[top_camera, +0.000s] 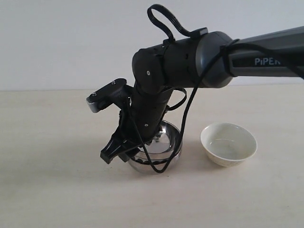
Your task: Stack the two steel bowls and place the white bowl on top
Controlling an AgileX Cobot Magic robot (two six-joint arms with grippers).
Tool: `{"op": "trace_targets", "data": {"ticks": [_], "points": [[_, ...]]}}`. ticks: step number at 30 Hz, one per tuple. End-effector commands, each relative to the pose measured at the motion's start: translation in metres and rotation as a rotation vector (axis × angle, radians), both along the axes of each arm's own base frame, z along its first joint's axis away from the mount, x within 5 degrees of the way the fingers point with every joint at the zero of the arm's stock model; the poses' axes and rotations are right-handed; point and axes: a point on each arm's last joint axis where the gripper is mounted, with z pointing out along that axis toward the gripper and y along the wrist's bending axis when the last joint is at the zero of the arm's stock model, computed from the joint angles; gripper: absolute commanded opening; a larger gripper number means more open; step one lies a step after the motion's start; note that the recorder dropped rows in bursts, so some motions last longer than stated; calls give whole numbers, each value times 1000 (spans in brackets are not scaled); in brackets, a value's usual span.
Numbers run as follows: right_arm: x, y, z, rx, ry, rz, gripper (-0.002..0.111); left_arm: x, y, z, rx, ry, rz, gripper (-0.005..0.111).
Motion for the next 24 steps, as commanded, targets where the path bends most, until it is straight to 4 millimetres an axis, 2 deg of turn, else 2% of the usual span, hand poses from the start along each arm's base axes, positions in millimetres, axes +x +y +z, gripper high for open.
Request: {"op": "trace_targets", "data": {"ticks": [1, 3, 7, 24], "points": [[1, 1, 5, 22, -20, -8, 43, 0, 0, 0, -16, -9, 3, 4], [1, 2, 3, 24, -9, -12, 36, 0, 0, 0, -16, -9, 3, 4], [1, 2, -4, 3, 11, -6, -1, 0, 0, 0, -16, -9, 3, 4], [0, -8, -10, -119, 22, 9, 0, 0, 0, 0, -16, -9, 3, 4]]}}
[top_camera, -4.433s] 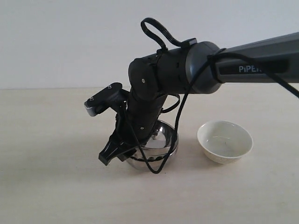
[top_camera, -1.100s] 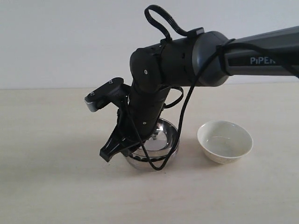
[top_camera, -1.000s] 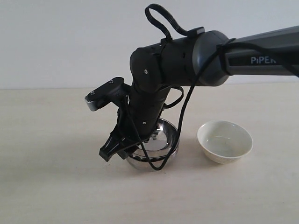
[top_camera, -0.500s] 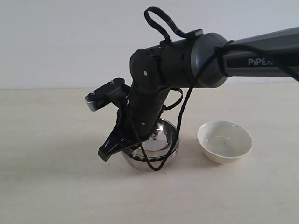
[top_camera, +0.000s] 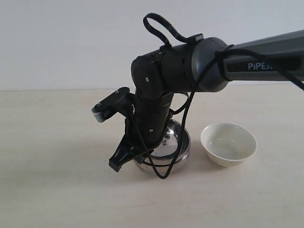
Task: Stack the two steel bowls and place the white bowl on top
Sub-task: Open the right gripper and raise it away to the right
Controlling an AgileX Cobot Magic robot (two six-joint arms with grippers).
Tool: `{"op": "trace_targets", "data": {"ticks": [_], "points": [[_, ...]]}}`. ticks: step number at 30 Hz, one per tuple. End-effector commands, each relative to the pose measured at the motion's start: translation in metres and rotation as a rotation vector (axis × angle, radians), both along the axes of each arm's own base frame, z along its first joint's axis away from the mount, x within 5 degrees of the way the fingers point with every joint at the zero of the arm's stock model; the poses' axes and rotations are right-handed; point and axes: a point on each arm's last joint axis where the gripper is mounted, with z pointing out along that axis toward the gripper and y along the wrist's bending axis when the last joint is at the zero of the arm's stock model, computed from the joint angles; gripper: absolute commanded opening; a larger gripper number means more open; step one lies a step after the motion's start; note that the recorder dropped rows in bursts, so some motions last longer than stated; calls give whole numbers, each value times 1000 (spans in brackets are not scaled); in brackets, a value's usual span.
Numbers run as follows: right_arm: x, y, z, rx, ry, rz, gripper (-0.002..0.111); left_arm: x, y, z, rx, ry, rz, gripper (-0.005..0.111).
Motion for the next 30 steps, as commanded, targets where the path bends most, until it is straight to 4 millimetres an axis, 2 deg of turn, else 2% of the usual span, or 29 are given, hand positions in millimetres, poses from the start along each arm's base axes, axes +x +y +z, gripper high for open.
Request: {"op": "trace_targets", "data": {"ticks": [1, 5, 7, 8, 10, 11, 12, 16, 22, 24, 26, 30], "points": [[0, -2, 1, -22, -5, 1, 0, 0, 0, 0, -16, -9, 3, 4], [0, -2, 1, -20, -11, 9, 1, 0, 0, 0, -16, -9, 3, 4], [0, -1, 1, -18, -10, 8, 10, 0, 0, 0, -16, -9, 3, 4], [1, -1, 1, -15, -14, 8, 21, 0, 0, 0, -16, -9, 3, 4], [1, -1, 1, -14, -15, 8, 49, 0, 0, 0, -16, -9, 3, 4], [1, -1, 1, -11, -15, 4, 54, 0, 0, 0, -16, -9, 3, 4], [1, -1, 1, -11, -15, 2, 54, 0, 0, 0, -16, -9, 3, 4], [3, -3, 8, -14, -61, -10, 44, 0, 0, 0, -16, -9, 3, 4], [6, -19, 55, 6, -224, -112, 44, 0, 0, 0, -16, -9, 3, 4], [5, -29, 71, 7, -254, -182, 44, 0, 0, 0, -16, -9, 3, 4], [6, -48, 91, 25, -252, -254, 43, 0, 0, 0, -16, -9, 3, 4], [11, -78, 110, 28, -243, -374, 43, 0, 0, 0, -16, -9, 3, 4]]}}
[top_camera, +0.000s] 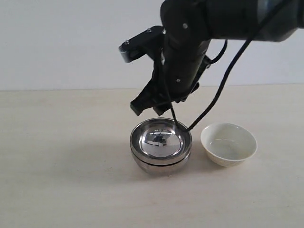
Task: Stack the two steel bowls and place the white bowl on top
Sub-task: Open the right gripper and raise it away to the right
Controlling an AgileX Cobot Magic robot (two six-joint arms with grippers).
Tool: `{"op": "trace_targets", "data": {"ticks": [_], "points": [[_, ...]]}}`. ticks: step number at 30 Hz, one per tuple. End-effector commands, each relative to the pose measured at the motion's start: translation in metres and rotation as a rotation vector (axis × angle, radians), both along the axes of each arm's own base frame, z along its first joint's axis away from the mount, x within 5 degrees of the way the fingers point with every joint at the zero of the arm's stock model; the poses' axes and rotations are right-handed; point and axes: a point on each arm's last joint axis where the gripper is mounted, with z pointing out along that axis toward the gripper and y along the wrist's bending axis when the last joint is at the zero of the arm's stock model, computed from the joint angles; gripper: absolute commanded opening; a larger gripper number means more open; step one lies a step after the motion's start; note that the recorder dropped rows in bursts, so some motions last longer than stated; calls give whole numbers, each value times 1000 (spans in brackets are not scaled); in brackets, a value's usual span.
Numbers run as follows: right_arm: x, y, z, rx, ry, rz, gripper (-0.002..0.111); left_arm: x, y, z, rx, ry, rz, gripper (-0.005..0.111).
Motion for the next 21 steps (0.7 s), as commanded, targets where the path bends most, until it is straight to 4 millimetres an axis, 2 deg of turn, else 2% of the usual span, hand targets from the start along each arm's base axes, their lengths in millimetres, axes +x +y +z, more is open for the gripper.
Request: {"op": "trace_targets", "data": {"ticks": [1, 2, 9, 13, 18, 21], "points": [[9, -36, 17, 9, 17, -149, 43, 0, 0, 0, -16, -9, 3, 4], [15, -50, 14, -1, 43, -210, 43, 0, 0, 0, -16, -9, 3, 4], [32, -97, -15, 2, 95, -387, 43, 0, 0, 0, -16, -9, 3, 4], [40, -143, -48, 23, 134, -504, 43, 0, 0, 0, -16, -9, 3, 4], [43, -168, -63, 57, 152, -548, 43, 0, 0, 0, -16, -9, 3, 4], [44, -173, -66, 70, 147, -546, 43, 0, 0, 0, -16, -9, 3, 4]]}}
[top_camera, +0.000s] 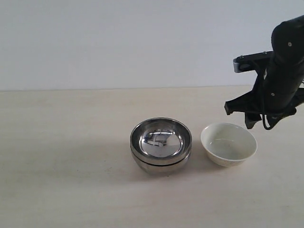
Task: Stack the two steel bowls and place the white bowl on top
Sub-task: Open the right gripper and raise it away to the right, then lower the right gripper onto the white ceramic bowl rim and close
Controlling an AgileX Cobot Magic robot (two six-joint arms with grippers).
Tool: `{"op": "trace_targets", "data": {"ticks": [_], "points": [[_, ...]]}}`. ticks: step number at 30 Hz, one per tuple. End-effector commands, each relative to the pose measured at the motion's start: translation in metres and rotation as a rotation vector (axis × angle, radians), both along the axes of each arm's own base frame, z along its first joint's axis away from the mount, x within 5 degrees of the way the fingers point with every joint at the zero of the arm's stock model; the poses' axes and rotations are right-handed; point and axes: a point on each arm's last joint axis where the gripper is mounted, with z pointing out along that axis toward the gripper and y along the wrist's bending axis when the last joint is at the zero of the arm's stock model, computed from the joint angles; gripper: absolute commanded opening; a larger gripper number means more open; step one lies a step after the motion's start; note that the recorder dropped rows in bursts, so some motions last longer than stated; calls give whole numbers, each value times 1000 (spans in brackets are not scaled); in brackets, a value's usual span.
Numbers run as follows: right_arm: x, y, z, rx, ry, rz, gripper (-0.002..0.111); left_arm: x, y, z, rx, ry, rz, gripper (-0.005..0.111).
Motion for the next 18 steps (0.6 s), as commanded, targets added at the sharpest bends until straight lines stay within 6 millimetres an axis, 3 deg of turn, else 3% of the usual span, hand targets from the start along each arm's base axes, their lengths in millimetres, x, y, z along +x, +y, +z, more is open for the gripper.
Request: {"op": "trace_targets", "data": {"ticks": [1, 18], "points": [[1, -4, 0, 19, -29, 10, 43, 0, 0, 0, -16, -9, 3, 4], [12, 0, -41, 17, 33, 19, 43, 0, 0, 0, -16, -9, 3, 4]]}}
